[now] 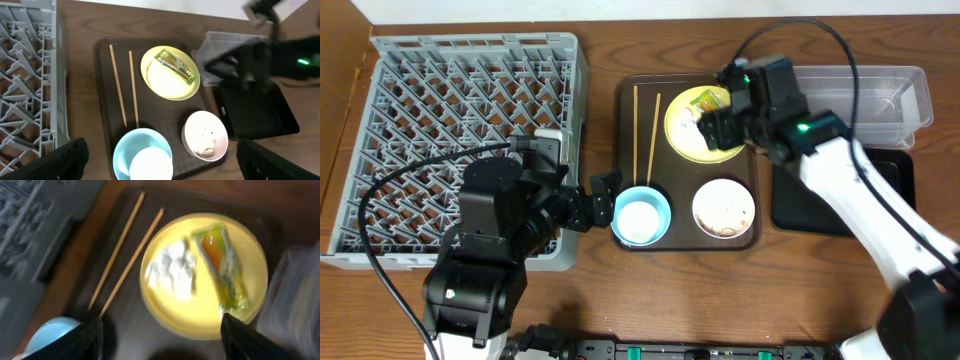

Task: Sort waste into correct bins and load items into the dishwasher
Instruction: 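Reach right gripper to yellow plate and grasp the white tissue, then carry tissue with right gripper and drop it into clear bin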

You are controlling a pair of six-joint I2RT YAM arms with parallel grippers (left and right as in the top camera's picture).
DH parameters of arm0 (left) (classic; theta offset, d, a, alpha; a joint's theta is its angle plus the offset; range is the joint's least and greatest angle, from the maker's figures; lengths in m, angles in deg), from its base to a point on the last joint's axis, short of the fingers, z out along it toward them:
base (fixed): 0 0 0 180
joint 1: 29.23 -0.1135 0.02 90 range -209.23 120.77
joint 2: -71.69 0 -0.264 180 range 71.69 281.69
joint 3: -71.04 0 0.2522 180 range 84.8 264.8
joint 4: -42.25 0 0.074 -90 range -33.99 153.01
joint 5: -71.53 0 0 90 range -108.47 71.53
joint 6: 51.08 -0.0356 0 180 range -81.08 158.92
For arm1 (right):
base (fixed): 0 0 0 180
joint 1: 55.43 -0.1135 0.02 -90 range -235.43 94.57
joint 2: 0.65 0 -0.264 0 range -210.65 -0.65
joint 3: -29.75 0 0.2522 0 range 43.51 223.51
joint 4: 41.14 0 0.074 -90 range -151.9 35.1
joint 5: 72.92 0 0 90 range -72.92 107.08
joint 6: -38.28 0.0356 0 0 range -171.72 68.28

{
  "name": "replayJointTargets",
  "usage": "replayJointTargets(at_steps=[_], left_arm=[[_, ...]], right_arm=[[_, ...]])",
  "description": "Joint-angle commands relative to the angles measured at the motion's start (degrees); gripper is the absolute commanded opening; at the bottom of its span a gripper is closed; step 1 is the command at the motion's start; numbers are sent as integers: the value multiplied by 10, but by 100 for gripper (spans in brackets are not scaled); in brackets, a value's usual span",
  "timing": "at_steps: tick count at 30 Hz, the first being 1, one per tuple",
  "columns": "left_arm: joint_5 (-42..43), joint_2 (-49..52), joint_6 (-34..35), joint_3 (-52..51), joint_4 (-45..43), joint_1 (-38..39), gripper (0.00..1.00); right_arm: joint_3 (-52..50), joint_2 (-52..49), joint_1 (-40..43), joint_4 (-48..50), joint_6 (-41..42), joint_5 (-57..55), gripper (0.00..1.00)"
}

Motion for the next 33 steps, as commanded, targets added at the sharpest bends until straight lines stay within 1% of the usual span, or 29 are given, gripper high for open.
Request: replayJointTargets(at_steps=[1,2,3,6,8,12,16,17,18,20,21,23,24,29,33], left_arm=[[9,0,1,12,0,-1,95],[9,0,1,12,0,-1,95],[9,0,1,12,0,-1,95],[9,0,1,12,0,-1,95],[9,0,1,12,0,-1,95],[9,0,1,12,0,-1,95],[9,0,1,12,0,-1,95],[9,0,1,12,0,-1,95],[9,0,1,12,0,-1,95],[9,0,1,12,0,-1,95],[9,0,1,12,0,-1,95],[9,0,1,12,0,-1,95],[9,0,1,12,0,-1,95],[9,0,1,12,0,-1,95],[9,0,1,12,0,-1,95]], right_arm=[[11,-64,0,52,-34,-5,73],[11,-80,-2,68,-34,-2,73],[11,-99,-6,86,-37,-3,70],[11,-136,-13,121,-63,-5,69],[11,-168,-16,149,-82,-6,64],[11,-219,-16,186,-81,-6,63],[11,-254,-21,187,-76,13,61],[11,-258,-24,187,-76,13,58],[11,-260,-28,186,-76,12,52],[11,-260,-31,187,-76,9,34],[12,-255,-31,188,-76,9,23],[14,-241,-30,187,-76,9,6],[14,-226,-28,186,-72,9,2],[14,-121,2,184,-23,3,1],[14,-50,48,174,22,-59,1]])
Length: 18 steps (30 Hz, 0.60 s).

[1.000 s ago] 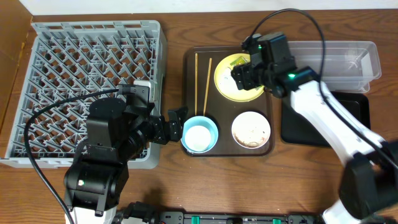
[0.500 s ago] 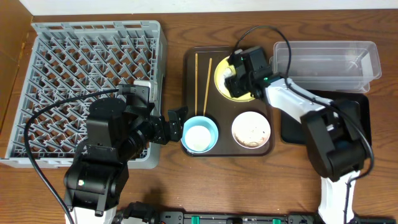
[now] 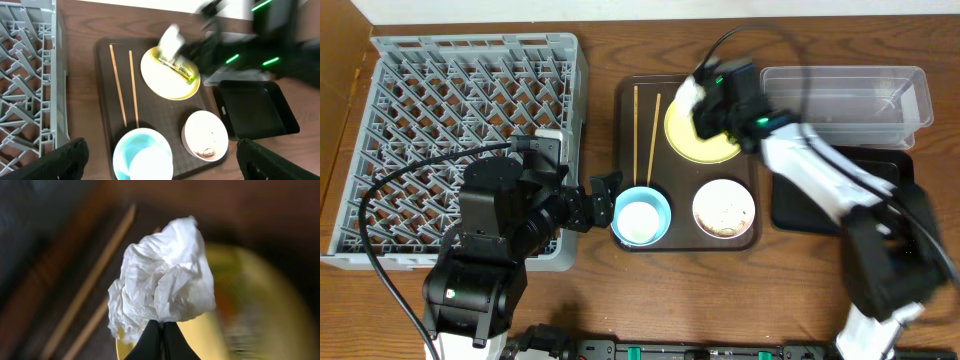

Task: Sort waste into correct bins and load items into the dishwasher
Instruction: 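Carry tissue with right gripper and drop it into clear bin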

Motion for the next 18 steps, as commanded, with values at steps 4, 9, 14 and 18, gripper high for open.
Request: replayJointTargets(at_steps=[4,9,14,18], left_arm=[[9,0,1,12,0,-1,95],[9,0,1,12,0,-1,95],[9,0,1,12,0,-1,95],[9,0,1,12,0,-1,95]], right_arm=[[8,65,87,-51,82,-145,1],[8,9,136,-92,130,-193,1],[8,22,141,-89,103,-98,70],[8,54,121,-79,54,19,82]])
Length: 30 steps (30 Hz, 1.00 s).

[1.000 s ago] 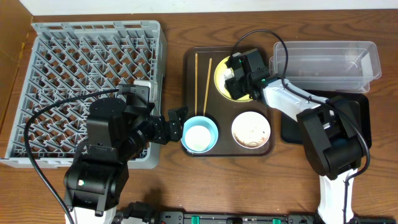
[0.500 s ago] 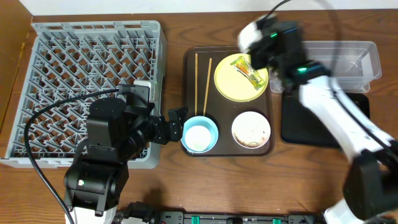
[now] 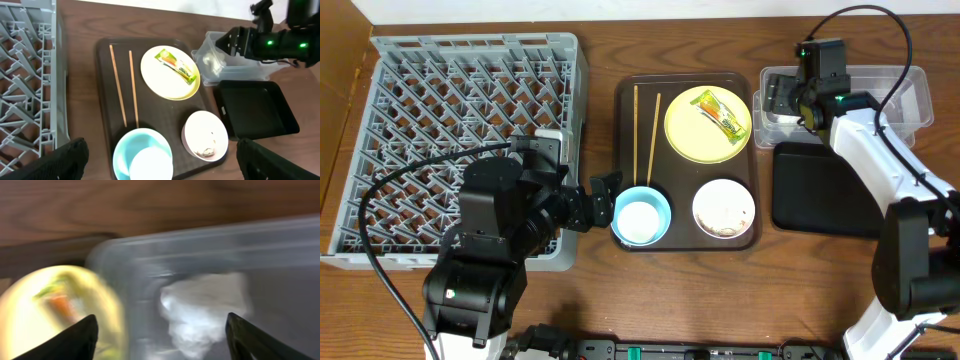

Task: Sort waste into correct bins and load items into the dishwasher
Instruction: 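Carry tissue with right gripper and drop it into clear bin, then grasp the green snack wrapper on the plate with right gripper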

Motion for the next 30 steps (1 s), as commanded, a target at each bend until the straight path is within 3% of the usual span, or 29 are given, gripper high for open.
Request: replayJointTargets(at_steps=[1,5,8,12,22,24,25,26,28,30], left_arm=[[9,0,1,12,0,-1,95],[9,0,1,12,0,-1,95],[9,0,1,12,0,-1,95],[9,0,1,12,0,-1,95],[9,0,1,12,0,-1,95],[9,0,1,12,0,-1,95],[9,0,1,12,0,-1,95],[9,0,1,12,0,-1,95],[9,0,1,12,0,-1,95],[9,0,1,12,0,-1,95]], right_arm=[[6,52,-30,6,-51,115,82],[6,40,-87,5,-135,94,77],[6,4,-126,7,-149,-4,68],[6,-64,-151,57,-179,-106,66],[6,-165,-143,125,-195,-112,56],[6,-180,-145,118,-195,-112,44],[6,-183,-148,114,-195,-112,33],[6,-183,-151,111,-194,-112,13],[6,-157,-160,107,-184,-112,1],[6,-124,-161,100,-147,-111,1]])
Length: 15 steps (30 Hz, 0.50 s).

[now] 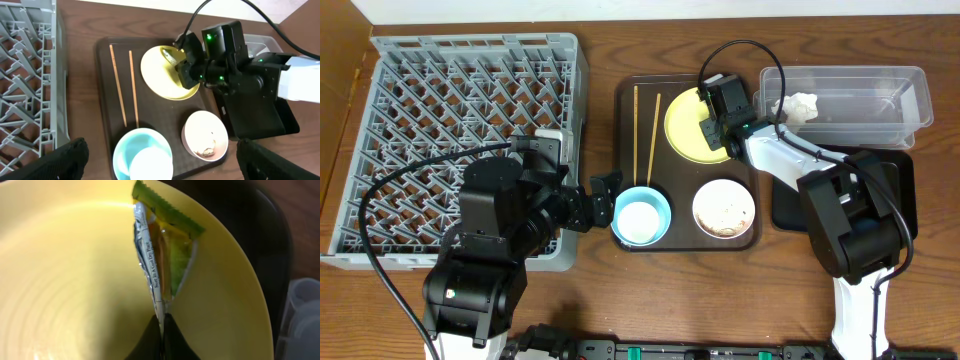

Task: Sort waste into correct bins and load items into the dishwasher
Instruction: 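Grasp the green snack wrapper on the plate with right gripper, then drop the green wrapper into the clear bin with right gripper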

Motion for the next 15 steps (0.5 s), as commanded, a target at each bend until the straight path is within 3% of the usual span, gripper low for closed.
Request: replayJointTargets(at_steps=[1,9,15], left_arm=[[9,0,1,12,0,-1,95],[9,0,1,12,0,-1,96],[9,0,1,12,0,-1,95]], right_arm=[[0,58,-5,-18,63,-9,1],[0,207,50,-63,184,5,1],[0,207,127,-134,340,-33,1]])
